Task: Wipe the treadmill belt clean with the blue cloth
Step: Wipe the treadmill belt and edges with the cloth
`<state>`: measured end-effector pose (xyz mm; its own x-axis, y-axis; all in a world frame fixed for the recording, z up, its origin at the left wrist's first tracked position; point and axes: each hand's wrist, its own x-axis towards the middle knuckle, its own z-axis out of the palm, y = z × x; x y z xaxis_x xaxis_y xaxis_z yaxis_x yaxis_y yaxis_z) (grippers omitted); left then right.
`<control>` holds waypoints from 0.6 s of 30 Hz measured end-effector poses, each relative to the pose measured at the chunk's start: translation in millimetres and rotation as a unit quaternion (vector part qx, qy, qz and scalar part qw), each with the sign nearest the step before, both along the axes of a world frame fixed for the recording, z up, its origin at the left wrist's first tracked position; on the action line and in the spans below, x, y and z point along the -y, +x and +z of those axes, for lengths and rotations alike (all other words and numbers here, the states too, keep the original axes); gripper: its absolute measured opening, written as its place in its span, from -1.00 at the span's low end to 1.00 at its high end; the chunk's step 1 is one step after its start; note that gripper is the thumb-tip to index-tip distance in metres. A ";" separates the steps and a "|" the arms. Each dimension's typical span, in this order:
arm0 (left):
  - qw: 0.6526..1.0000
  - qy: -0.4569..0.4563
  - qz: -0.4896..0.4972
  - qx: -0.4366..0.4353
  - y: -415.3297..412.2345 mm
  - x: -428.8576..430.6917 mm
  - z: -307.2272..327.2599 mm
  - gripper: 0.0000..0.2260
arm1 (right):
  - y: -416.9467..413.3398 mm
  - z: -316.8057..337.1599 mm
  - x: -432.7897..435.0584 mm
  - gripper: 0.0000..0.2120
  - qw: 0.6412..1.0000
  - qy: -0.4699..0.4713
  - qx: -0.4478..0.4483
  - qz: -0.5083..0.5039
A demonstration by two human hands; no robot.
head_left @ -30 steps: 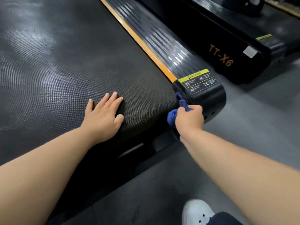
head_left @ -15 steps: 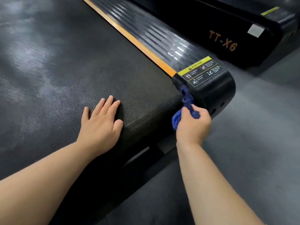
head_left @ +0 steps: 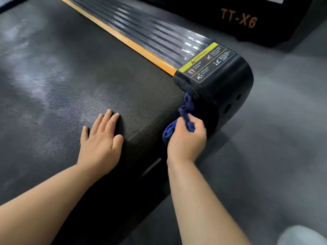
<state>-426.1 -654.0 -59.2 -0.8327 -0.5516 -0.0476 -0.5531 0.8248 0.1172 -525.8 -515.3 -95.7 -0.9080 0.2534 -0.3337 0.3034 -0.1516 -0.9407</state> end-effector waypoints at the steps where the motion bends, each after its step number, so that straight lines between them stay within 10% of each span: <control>1: 1.000 -0.002 0.001 0.000 0.0 -0.2 0.4 -0.33 | 17.6 5.5 0.9 -0.84 0.999 -0.002 -0.022 0.026; 5: 1.000 -0.003 0.005 -0.006 0.6 -1.4 1.3 -0.35 | 35.1 6.6 -8.0 -0.83 0.996 0.001 -0.056 0.065; 10: 1.000 0.000 0.000 -0.010 0.6 -1.2 0.7 -0.36 | -36.0 -8.3 -13.1 -0.88 0.990 -0.068 0.110 -0.055; 18: 1.000 -0.006 0.001 -0.024 2.1 -2.1 0.1 -0.38 | 25.1 -9.9 -18.2 -0.89 0.997 -0.032 0.033 0.069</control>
<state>-423.9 -651.8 -59.1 -0.8326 -0.5539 -0.0012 -0.5490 0.8250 0.1341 -500.7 -497.2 -105.6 -0.9085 0.1046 -0.4046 0.3856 -0.1637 -0.9080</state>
